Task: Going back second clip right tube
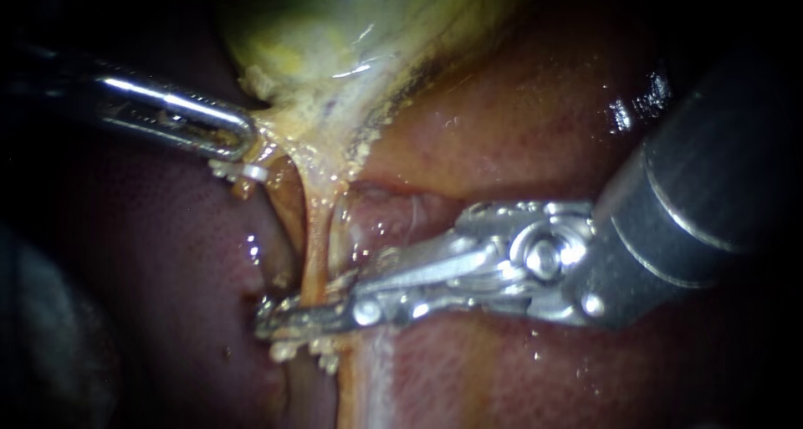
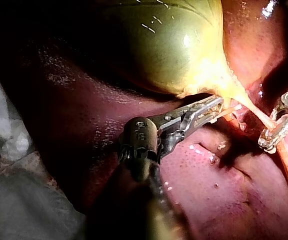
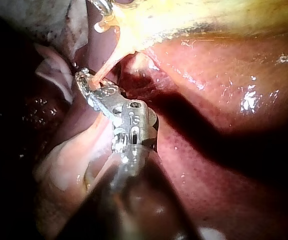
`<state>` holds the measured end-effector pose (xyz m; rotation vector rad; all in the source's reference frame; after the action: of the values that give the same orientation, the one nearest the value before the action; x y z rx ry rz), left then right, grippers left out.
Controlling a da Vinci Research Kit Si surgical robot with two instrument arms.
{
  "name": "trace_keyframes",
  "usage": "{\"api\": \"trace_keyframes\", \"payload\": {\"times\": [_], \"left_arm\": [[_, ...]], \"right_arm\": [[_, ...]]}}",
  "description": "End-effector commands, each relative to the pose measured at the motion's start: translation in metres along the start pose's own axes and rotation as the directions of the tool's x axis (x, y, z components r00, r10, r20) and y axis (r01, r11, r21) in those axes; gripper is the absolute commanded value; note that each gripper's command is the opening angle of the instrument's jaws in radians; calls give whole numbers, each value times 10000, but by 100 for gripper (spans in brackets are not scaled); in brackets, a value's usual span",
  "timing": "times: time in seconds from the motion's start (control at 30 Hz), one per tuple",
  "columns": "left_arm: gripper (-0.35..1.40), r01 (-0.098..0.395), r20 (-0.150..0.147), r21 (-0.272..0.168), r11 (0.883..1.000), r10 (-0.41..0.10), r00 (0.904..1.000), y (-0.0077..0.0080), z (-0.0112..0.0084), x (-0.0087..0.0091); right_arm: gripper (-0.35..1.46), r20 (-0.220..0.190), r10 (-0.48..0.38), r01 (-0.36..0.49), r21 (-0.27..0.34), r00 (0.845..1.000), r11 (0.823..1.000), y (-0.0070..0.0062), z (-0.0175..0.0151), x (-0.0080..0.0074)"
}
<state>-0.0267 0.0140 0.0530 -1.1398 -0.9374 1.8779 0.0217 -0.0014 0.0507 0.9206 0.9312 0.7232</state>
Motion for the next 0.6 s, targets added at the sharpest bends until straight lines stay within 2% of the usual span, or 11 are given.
{"api": "trace_keyframes", "payload": {"times": [0.03, 0.1, 0.17, 0.27, 0.43, 0.53, 0.6], "left_arm": [[-35, -1, 0, 11, 10000, 1, 10000, 0, 0, 0], [-35, -1, 0, 11, 10000, 1, 10000, 0, 0, 0], [-35, -1, 0, 11, 10000, 1, 10000, 0, 0, 0], [-35, -1, 0, 11, 10000, 1, 10000, 0, 0, 0], [-35, -1, 0, 12, 10000, 1, 10000, 0, 0, 0], [-35, 0, -1, 14, 10000, 0, 10000, 0, 0, 0], [-35, 0, -2, 15, 10000, 0, 10000, 0, 0, 0]], "right_arm": [[-35, -31, -46, 46, 16, 10000, 10000, 1, 1, -1], [-32, -33, -288, 289, 329, 9996, 9990, 3, 1, -2], [4, -350, -864, 882, 547, 9956, 9946, 5, 2, -2], [26, -680, -900, 953, 789, 9936, 9923, 8, 5, -2], [42, -702, -1265, 1316, 727, 9895, 9886, 18, 14, -10], [45, -748, -1928, 1977, 643, 9784, 9782, 32, 20, -20], [46, -797, -2490, 2538, 567, 9652, 9656, 44, 21, -26]]}}
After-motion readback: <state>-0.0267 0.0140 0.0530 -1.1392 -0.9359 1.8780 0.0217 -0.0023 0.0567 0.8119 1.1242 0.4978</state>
